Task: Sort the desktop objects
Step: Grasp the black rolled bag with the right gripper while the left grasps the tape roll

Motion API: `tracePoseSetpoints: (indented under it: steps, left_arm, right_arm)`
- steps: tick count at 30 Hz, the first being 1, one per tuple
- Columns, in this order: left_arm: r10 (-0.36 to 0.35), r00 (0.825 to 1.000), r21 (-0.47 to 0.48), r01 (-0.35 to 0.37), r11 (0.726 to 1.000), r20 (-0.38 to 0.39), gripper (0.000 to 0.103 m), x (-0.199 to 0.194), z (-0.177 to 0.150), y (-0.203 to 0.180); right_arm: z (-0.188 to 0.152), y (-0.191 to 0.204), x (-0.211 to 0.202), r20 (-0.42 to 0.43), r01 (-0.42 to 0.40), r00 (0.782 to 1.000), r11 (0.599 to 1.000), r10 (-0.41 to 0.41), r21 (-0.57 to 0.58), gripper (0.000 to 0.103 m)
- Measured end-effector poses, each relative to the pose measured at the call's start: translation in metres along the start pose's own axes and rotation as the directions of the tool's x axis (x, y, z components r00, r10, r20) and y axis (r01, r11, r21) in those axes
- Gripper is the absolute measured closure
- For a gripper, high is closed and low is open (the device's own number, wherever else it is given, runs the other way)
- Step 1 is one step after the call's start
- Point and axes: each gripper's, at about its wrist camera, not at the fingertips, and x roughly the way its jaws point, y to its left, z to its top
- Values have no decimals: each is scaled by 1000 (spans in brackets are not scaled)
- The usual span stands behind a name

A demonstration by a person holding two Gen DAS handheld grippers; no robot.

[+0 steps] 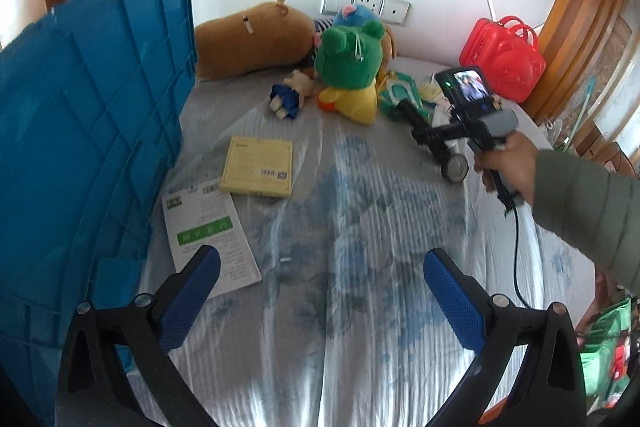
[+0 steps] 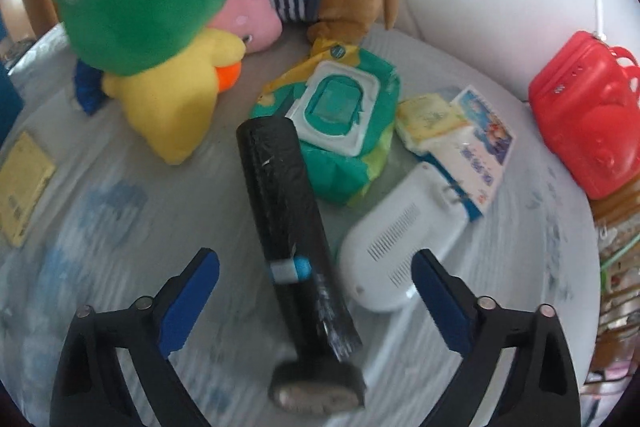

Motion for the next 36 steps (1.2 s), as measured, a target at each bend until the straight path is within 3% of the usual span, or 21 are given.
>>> tracePoseSetpoints:
  steps: [1,3,4,6,10,14,23,29,36]
  left_arm:
    - [-4,1000,-5,3,1000,-5,0,1,-1,2]
    - [-10,1000,-13,10,1000,-12,0,3,-3,5]
    - [-14,1000,-13,13,1000,-15,0,4,-3,5]
    - [-19,1000,-7,19,1000,-17,0,6,-1,5]
    - [-42,999,33,42,999,-11,0,14,6,-6]
    - [-107,994,96,107,990,-10,0,37,11,-31]
    - [-229,972,226,237,945,-62,0,131,34,-131]
    - [-243,961,232,268,935,-134,0,210,50,-208]
    - [-151,966,271,206,940,-209,2,264,39,-257]
  right_arm:
    - [1,3,7,-11,13,1000,1000,-13,-14,16]
    - [2,4,16,-41,27,999,999,-28,-21,42]
    - [1,2,17,-45,26,999,1000,-26,-13,46]
    - [1,0,15,-43,21,999,1000,-21,5,68]
    - [-2,-18,-7,-12,-12,1000,996,13,87,70]
    - [-8,-43,-43,49,-62,997,985,55,162,70]
    - [-66,-128,-123,129,-116,988,949,81,293,70]
    - [-125,-169,-157,123,-145,986,941,112,306,70]
    - [-168,-204,-172,121,-195,979,924,164,328,69]
